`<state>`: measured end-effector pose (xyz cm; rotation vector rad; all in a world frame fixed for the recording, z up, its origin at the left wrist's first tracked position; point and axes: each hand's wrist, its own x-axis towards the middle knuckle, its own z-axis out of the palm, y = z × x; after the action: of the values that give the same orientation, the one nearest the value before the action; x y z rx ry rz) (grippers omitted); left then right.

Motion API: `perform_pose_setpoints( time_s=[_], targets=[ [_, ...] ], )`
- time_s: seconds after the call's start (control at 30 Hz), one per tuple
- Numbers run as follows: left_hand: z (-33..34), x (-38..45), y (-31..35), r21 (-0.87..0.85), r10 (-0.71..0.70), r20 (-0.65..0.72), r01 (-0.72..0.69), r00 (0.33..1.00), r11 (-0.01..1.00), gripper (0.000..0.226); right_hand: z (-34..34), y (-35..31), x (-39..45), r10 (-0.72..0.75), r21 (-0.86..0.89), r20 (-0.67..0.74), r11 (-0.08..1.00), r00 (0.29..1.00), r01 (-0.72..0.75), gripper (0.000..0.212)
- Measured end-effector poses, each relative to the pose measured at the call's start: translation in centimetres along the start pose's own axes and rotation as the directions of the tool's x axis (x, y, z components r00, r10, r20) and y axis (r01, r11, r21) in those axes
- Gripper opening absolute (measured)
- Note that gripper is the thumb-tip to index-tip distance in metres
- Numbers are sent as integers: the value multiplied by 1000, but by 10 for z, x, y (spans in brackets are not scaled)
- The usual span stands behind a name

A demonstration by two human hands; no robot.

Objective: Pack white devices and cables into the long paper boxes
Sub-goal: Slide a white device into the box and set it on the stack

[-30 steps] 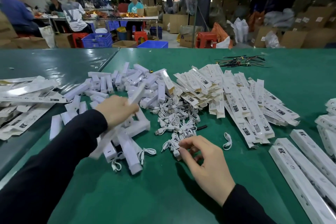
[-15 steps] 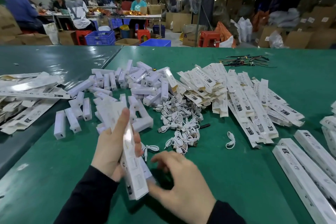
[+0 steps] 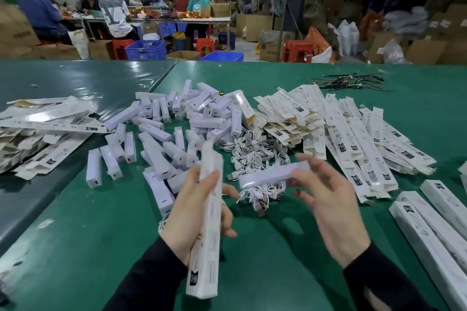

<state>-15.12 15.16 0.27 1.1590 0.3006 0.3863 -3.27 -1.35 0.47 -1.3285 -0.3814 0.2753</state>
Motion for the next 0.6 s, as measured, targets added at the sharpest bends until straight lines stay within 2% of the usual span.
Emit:
perform_pose_setpoints(
  time_s=[0.07, 0.13, 0.2, 0.4, 0.5, 0.6],
  targets=[
    [6, -1, -7, -9, -39, 35, 39, 999, 999, 45, -7, -7, 6, 134, 245, -11, 961, 991, -127, 20],
    [12, -2, -13, -19, -74, 68, 76, 995, 997, 45, -11, -11, 10, 237, 331, -15, 918, 971, -219, 16],
    [18, -5, -19, -20, -114, 112, 117, 987, 993, 42, -13, -10, 12, 306, 367, 1, 885, 952, -285, 24],
    [33, -4, -14, -23, -316, 242, 331, 917, 943, 26, -9, -5, 12, 345, 281, 70, 893, 936, -351, 26],
    [31, -3, -12, -54, -304, 317, 337, 898, 940, 50, -12, -2, 13, 331, 225, 90, 912, 939, -343, 29],
    [27, -4, -15, -61, -285, 315, 319, 905, 946, 53, -13, -1, 12, 351, 188, 135, 909, 927, -372, 30]
  ],
)
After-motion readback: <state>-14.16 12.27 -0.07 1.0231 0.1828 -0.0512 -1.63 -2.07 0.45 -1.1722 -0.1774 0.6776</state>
